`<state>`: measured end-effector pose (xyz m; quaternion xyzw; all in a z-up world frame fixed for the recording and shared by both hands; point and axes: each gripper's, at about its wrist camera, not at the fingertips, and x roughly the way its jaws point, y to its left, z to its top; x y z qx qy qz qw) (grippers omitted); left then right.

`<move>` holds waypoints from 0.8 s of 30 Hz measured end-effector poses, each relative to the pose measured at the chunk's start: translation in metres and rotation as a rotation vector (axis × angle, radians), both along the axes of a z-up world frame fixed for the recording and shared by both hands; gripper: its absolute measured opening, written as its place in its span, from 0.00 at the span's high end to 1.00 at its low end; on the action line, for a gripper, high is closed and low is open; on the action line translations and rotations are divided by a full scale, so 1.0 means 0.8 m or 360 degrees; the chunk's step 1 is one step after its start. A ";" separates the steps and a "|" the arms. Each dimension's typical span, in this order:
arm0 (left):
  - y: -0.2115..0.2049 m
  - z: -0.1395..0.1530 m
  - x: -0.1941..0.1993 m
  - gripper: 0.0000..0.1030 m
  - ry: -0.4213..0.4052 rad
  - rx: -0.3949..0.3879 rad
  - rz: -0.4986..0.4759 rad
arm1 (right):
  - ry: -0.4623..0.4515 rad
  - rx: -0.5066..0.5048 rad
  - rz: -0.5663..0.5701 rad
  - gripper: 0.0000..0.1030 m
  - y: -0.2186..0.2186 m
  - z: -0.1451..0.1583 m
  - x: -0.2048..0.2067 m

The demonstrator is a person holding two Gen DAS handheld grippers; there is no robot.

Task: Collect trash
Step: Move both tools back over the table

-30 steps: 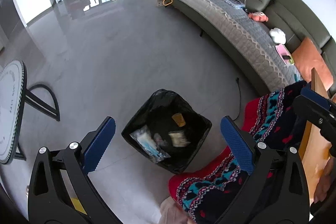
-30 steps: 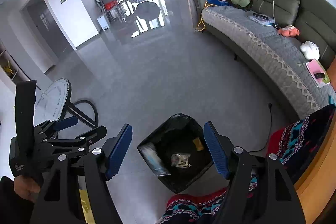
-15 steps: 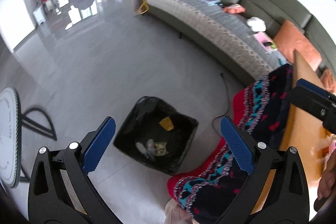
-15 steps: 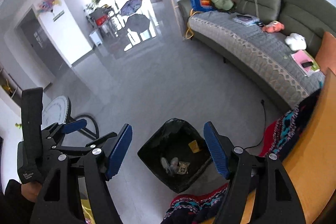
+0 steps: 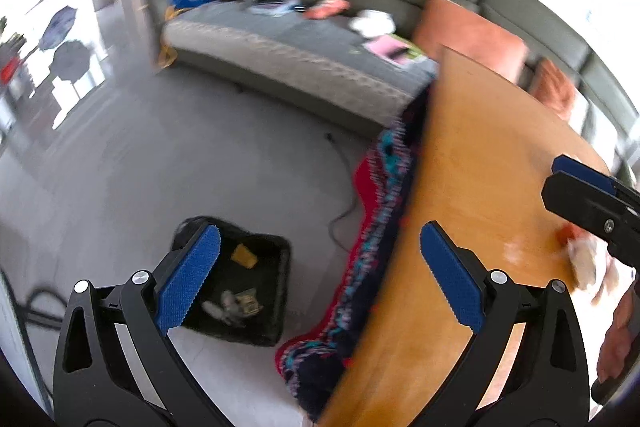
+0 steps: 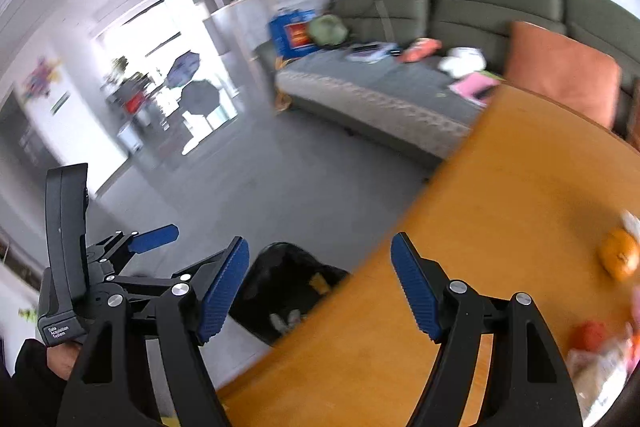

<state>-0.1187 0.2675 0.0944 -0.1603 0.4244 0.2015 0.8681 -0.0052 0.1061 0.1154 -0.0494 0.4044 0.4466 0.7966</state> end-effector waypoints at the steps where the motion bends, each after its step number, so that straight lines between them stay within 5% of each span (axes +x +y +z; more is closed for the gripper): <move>1: -0.020 0.000 0.013 0.06 0.0003 0.0001 -0.0063 | 0.0000 -0.0002 -0.0040 0.28 -0.017 -0.001 0.006; 11: -0.155 0.001 0.088 0.06 0.0028 0.0014 -0.0439 | 0.0043 -0.0038 -0.0437 0.26 -0.194 -0.022 0.054; 24: -0.250 -0.002 0.148 0.06 0.0055 0.0029 -0.0740 | 0.0341 -0.0097 -0.0952 0.26 -0.339 -0.081 0.068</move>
